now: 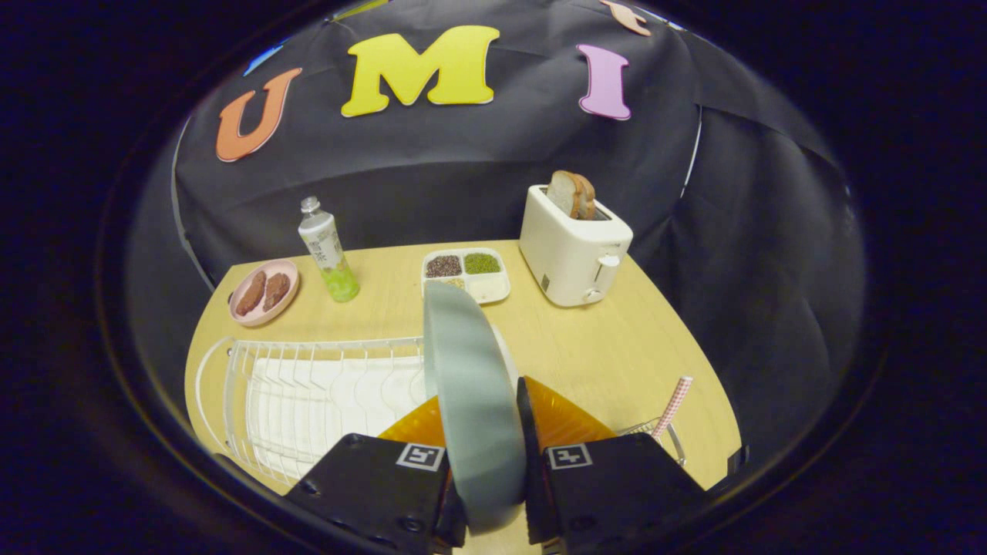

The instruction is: Take the plate from the dish rack, then take the spoon from the basket and place it into the plate.

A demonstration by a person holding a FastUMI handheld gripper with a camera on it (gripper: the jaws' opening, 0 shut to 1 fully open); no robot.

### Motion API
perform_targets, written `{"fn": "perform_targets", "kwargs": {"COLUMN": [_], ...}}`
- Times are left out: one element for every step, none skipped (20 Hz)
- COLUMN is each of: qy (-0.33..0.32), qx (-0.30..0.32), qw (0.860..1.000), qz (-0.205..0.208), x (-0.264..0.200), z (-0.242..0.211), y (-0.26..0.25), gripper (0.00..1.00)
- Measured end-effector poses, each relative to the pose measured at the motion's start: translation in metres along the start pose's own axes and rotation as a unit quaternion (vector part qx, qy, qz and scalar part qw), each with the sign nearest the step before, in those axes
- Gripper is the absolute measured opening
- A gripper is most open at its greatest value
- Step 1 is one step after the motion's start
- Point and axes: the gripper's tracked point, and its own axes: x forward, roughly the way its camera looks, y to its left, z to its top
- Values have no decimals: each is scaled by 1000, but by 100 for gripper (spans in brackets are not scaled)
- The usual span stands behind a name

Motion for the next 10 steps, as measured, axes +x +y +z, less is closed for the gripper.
{"fn": "perform_targets", "kwargs": {"qy": [-3,-7,-14,-22,-28,-33,-41,-48,-55,-61], "qx": [3,5,5,3,1,0,-1,-1,-2,0], "qw": [1000,1000,999,999,998,997,995,993,992,990], "qz": [9,20,31,42,57,74,94,106,117,125], "x": [-8,-18,-29,-43,-57,-71,-88,-103,-116,-127], "z": [0,0,-2,-3,-8,-13,-21,-28,-37,-47], "y": [0,1,2,3,4,6,7,5,2,-3], "gripper": [35,35,35,35,35,34,35,34,35,35]}}
